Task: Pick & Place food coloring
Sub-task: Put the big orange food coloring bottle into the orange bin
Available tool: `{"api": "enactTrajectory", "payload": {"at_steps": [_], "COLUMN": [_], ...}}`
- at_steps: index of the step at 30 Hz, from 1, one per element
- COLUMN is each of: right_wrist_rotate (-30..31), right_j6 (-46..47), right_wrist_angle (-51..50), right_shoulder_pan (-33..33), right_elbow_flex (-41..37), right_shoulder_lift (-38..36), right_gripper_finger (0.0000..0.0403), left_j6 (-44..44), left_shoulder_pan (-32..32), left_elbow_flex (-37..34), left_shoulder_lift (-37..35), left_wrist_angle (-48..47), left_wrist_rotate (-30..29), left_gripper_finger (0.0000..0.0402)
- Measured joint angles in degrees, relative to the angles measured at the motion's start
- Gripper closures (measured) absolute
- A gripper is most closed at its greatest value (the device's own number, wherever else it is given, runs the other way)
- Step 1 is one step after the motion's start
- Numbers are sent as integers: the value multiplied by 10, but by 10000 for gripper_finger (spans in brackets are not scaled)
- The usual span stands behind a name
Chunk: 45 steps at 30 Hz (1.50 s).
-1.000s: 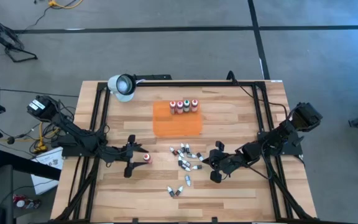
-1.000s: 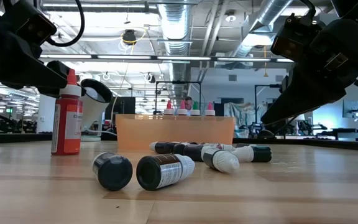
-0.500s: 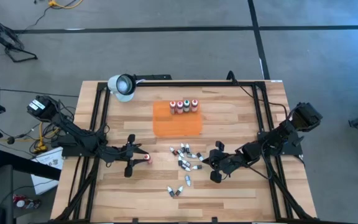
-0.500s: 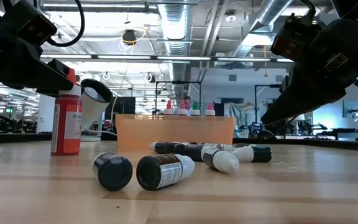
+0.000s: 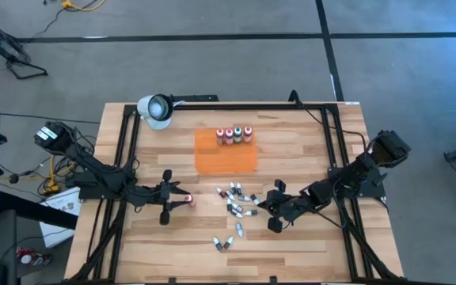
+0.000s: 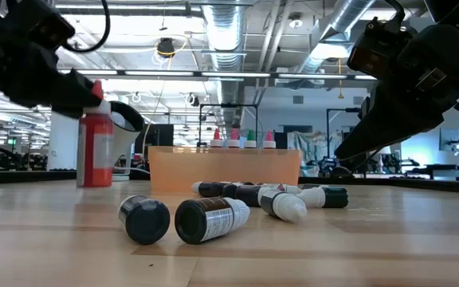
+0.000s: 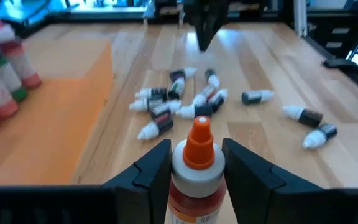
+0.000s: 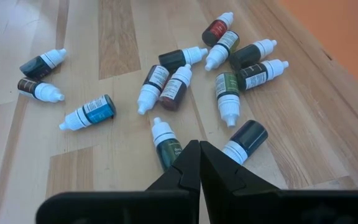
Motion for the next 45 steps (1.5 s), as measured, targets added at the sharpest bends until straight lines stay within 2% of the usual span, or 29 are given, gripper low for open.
{"api": "enactTrajectory", "payload": {"at_steps": [7, 11, 15, 20, 24, 31, 34, 39, 45], "right_wrist_rotate": [0, 0, 0, 0, 0, 0, 0, 0, 0], "right_j6": [0, 0, 0, 0, 0, 0, 0, 0, 0], "right_wrist_angle": [0, 0, 0, 1, 1, 2, 2, 2, 2], "right_shoulder_pan": [0, 0, 0, 0, 0, 0, 0, 0, 0], "right_elbow_flex": [0, 0, 0, 0, 0, 0, 0, 0, 0], "right_shoulder_lift": [0, 0, 0, 0, 0, 0, 0, 0, 0], "right_gripper_finger": [402, 402, 402, 402, 402, 402, 402, 402, 402], "left_j6": [83, 148, 206, 239, 244, 187, 174, 152, 142], "left_shoulder_pan": [3, 25, 68, 156, 243, 388, 436, 491, 523], "left_elbow_flex": [51, 91, 130, 164, 169, 169, 169, 169, 169], "left_shoulder_lift": [-2, -2, -2, -2, -2, 21, 43, 90, 141], "left_wrist_angle": [1, 2, 1, -7, -7, -8, -6, -4, 30], "left_wrist_rotate": [-37, -63, -96, -122, -74, 64, 102, 140, 166], "left_gripper_finger": [277, 273, 276, 277, 278, 278, 278, 278, 271]}}
